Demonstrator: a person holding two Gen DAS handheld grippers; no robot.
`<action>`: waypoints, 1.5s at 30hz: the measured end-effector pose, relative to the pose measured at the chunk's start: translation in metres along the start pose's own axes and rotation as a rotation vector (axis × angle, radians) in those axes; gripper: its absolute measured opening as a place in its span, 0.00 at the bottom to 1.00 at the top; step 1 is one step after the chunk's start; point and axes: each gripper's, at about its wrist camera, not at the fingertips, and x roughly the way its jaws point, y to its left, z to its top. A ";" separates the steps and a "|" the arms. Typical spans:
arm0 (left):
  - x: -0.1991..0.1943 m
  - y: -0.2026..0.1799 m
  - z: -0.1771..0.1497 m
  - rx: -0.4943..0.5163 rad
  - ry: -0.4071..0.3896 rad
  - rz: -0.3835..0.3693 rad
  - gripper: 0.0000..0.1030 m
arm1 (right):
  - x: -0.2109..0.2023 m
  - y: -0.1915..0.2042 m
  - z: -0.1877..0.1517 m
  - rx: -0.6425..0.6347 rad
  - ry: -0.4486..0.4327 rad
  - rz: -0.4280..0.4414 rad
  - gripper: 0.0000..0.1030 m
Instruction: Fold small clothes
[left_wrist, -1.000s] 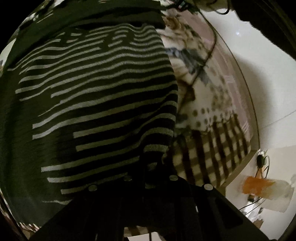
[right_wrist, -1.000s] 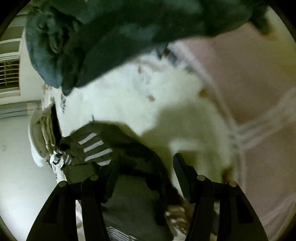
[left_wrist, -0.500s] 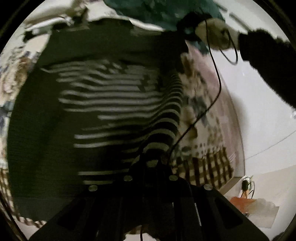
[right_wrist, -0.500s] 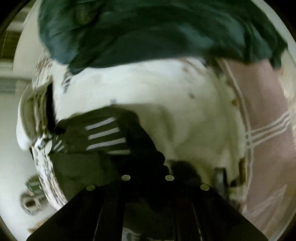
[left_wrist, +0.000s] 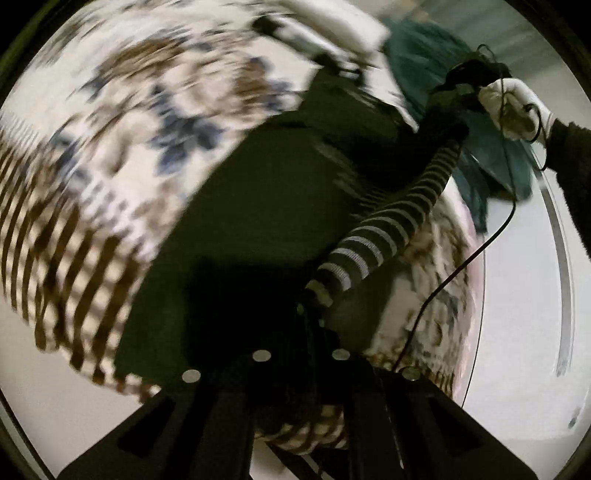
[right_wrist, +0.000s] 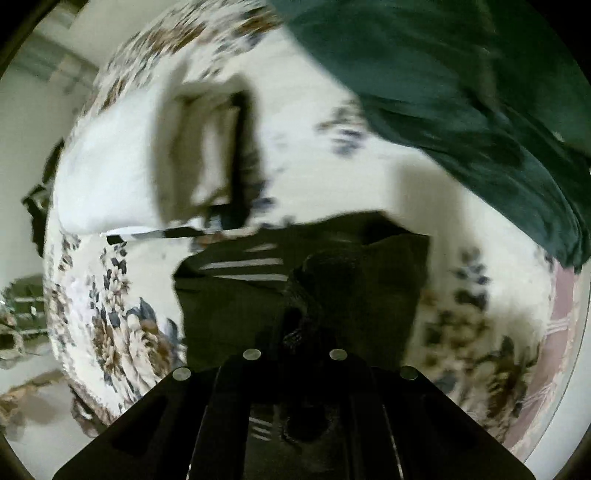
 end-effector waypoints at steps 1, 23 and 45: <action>0.002 0.015 -0.003 -0.026 0.005 0.005 0.01 | 0.009 0.025 0.003 -0.003 0.010 -0.011 0.07; 0.058 0.034 0.040 0.122 0.204 -0.191 0.71 | 0.067 0.086 -0.080 0.041 0.149 0.040 0.54; 0.038 0.047 0.010 0.067 0.101 0.005 0.04 | 0.148 0.154 -0.003 -0.028 0.190 -0.071 0.06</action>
